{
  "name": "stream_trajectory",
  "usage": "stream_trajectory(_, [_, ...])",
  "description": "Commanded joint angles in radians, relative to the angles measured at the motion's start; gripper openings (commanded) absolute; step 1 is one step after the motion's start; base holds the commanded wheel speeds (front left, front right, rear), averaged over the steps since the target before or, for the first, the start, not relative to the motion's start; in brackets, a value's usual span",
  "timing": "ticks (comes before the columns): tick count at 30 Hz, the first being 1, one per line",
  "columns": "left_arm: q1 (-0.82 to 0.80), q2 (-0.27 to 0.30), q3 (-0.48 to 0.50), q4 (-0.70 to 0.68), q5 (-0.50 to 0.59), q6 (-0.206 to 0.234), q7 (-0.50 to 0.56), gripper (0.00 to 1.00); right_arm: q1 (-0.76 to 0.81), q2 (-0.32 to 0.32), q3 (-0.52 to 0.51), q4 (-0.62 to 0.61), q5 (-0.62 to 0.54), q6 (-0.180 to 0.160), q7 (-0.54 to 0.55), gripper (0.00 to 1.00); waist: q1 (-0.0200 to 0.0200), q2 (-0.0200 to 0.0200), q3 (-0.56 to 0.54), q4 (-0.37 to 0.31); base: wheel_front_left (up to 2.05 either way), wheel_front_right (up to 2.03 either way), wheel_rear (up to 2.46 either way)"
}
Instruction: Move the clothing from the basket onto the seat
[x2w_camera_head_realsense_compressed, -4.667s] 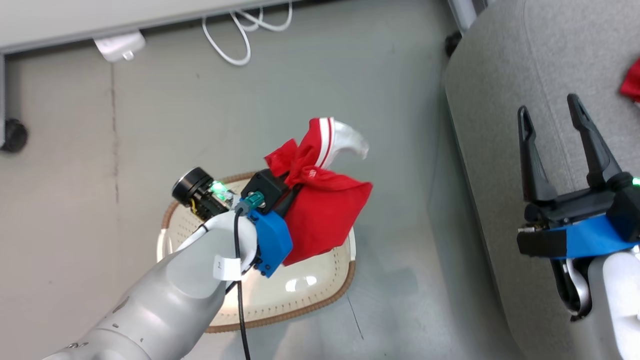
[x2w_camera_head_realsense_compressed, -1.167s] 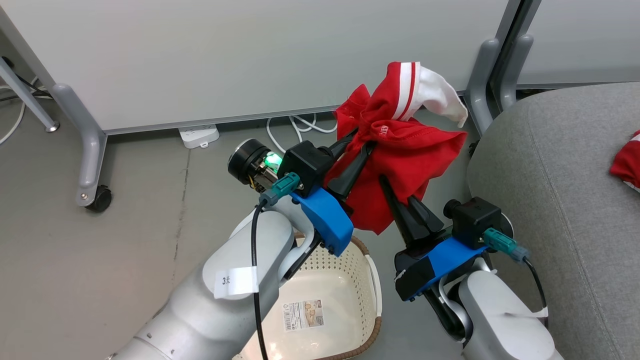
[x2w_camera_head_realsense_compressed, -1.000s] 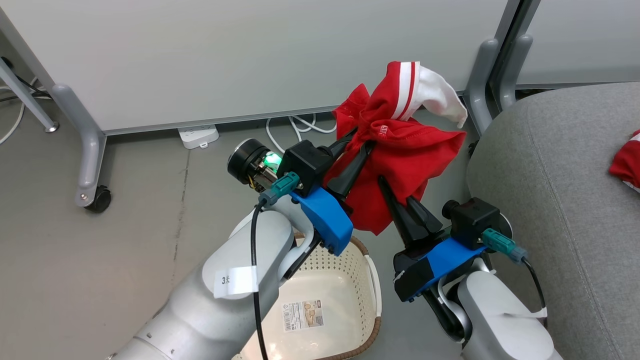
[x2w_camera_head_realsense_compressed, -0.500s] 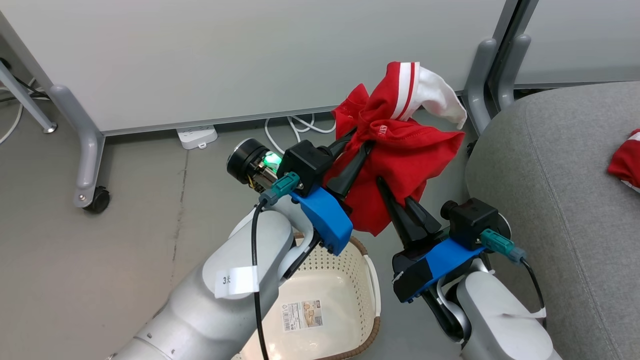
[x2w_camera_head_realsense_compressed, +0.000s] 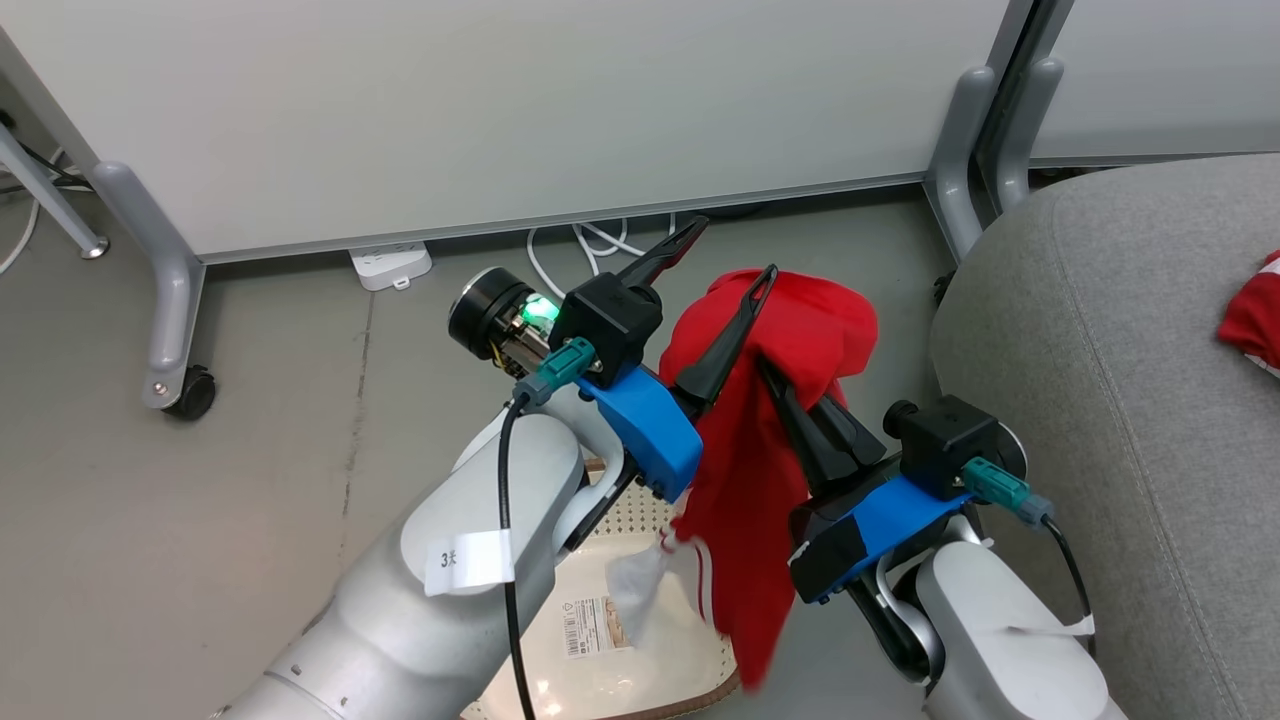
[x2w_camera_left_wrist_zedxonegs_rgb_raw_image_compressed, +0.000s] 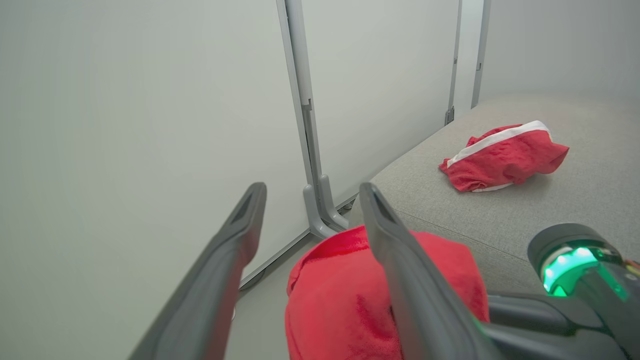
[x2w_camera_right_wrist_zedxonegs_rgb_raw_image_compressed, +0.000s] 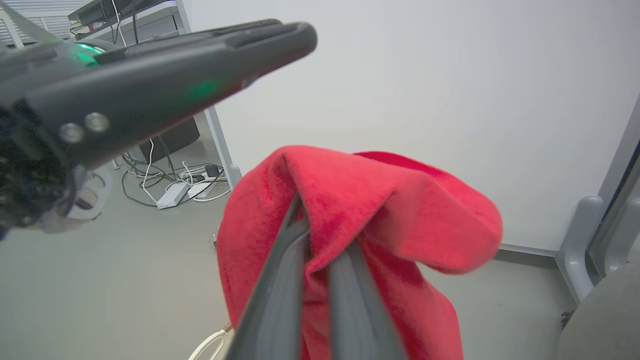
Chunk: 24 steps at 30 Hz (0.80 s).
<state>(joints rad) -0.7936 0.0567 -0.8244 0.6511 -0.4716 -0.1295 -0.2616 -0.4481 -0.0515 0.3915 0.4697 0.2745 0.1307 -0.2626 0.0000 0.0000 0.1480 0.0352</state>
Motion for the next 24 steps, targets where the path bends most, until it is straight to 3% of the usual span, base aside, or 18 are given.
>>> stream_trajectory(1, [0.0,0.0,0.007,-0.001,0.007,-0.002,-0.005,1.0,-0.005,0.002,-0.005,0.0,-0.008,0.0,-0.003,0.0,0.0,0.0,0.002,-0.002,0.0,0.0,0.0])
stream_trajectory(12, [-0.002,0.008,0.014,-0.002,0.023,-0.002,-0.005,1.0,-0.009,0.002,-0.056,-0.02,-0.035,0.0,-0.003,0.0,0.0,0.0,0.028,-0.037,0.0,0.0,0.0])
stream_trajectory(24, [-0.019,0.024,-0.022,-0.007,0.029,-0.002,-0.005,1.0,-0.035,-0.014,-0.189,-0.078,-0.071,0.0,-0.004,0.0,0.0,0.0,0.098,-0.128,0.0,0.0,0.0])
